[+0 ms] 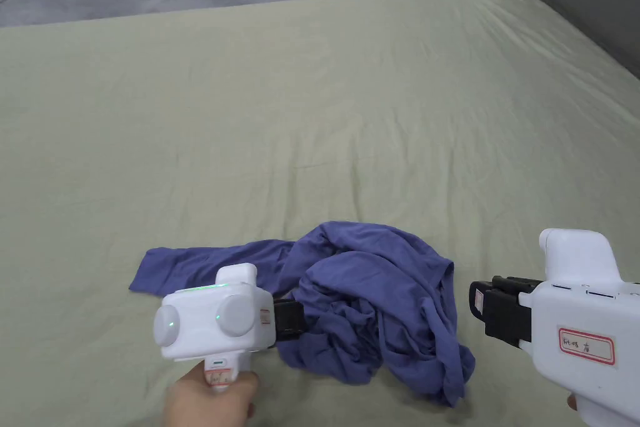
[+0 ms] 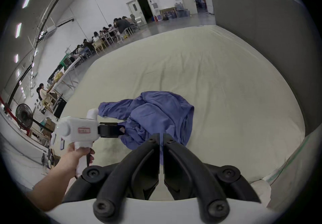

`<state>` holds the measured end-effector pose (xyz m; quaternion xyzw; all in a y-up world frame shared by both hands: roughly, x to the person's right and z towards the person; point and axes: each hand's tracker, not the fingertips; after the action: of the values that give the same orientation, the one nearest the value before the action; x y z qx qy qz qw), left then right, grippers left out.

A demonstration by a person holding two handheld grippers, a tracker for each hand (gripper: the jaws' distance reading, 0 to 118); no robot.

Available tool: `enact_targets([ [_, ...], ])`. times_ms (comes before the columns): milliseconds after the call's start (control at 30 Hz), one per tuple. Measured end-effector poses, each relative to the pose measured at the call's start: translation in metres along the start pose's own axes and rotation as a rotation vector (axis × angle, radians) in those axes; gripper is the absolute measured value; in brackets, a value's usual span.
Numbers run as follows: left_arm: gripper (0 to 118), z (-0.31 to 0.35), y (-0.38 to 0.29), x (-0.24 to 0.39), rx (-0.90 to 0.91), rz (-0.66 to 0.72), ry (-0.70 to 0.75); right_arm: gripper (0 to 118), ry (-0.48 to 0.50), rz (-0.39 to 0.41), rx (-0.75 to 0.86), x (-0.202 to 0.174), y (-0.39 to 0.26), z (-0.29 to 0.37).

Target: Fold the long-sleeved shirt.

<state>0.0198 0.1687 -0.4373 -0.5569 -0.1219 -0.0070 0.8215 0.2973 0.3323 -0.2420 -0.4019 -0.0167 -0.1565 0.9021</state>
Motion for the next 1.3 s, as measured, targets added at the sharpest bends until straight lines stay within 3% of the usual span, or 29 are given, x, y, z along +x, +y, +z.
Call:
enact_targets([
  [33,79,-0.006,0.002,0.004,0.002,0.002,0.004,6,-0.006,-0.002,-0.007,0.003,0.001,-0.003],
  [100,20,-0.003,0.000,0.012,0.029,-0.024,0.004,6,-0.028,0.002,-0.018,0.007,0.004,-0.009],
  [133,13,0.002,0.002,0.018,0.061,-0.054,-0.010,6,-0.040,0.008,-0.022,0.009,0.007,-0.013],
  [200,10,0.008,0.000,0.032,0.038,-0.118,0.057,6,-0.052,0.023,-0.031,0.013,0.017,-0.026],
  [233,10,0.011,-0.001,0.030,0.035,-0.117,0.006,6,-0.055,0.030,-0.033,0.016,0.023,-0.033],
  [300,10,0.025,-0.003,0.019,0.037,-0.047,-0.091,6,-0.052,0.025,-0.031,0.021,0.039,-0.047],
  [400,9,0.064,-0.006,-0.007,0.106,0.066,-0.153,10,0.034,-0.017,-0.022,0.030,0.072,-0.077],
  [433,10,0.077,-0.007,-0.014,0.121,0.092,-0.177,32,0.058,-0.010,-0.041,0.032,0.082,-0.094],
  [467,9,0.087,-0.008,-0.018,0.130,0.102,-0.183,81,0.065,0.002,-0.066,0.034,0.091,-0.111],
  [500,10,0.096,-0.009,-0.021,0.138,0.099,-0.181,118,0.073,0.005,-0.128,0.036,0.097,-0.136],
  [533,10,0.105,-0.011,-0.020,0.146,0.087,-0.175,114,0.055,0.008,-0.212,0.037,0.102,-0.162],
  [567,10,0.111,-0.012,-0.021,0.156,0.081,-0.173,112,0.037,0.007,-0.197,0.042,0.098,-0.177],
  [633,9,0.123,-0.016,-0.023,0.166,0.071,-0.166,114,-0.056,-0.025,-0.285,0.036,0.096,-0.208],
  [767,10,0.131,-0.021,-0.029,0.176,0.081,-0.161,114,-0.110,-0.057,-0.508,0.051,0.077,-0.261],
  [800,9,0.130,-0.022,-0.030,0.177,0.083,-0.156,108,-0.128,-0.084,-0.552,0.051,0.069,-0.268],
  [833,10,0.129,-0.022,-0.032,0.179,0.085,-0.152,91,-0.119,-0.102,-0.549,0.051,0.063,-0.269],
  [900,10,0.129,-0.022,-0.037,0.178,0.097,-0.149,31,-0.182,-0.025,-0.452,0.039,0.061,-0.249],
  [933,10,0.129,-0.022,-0.040,0.177,0.107,-0.147,15,-0.127,0.011,-0.421,0.032,0.062,-0.240],
  [1033,10,0.143,-0.017,-0.051,0.199,0.160,-0.154,15,-0.006,0.085,-0.343,0.017,0.073,-0.199],
  [1133,9,0.176,0.003,-0.063,0.279,0.197,-0.170,15,0.003,0.222,-0.177,-0.006,0.106,-0.137],
  [1300,9,0.269,0.066,-0.078,0.520,0.183,-0.189,15,0.062,0.345,0.080,-0.050,0.193,-0.020],
])
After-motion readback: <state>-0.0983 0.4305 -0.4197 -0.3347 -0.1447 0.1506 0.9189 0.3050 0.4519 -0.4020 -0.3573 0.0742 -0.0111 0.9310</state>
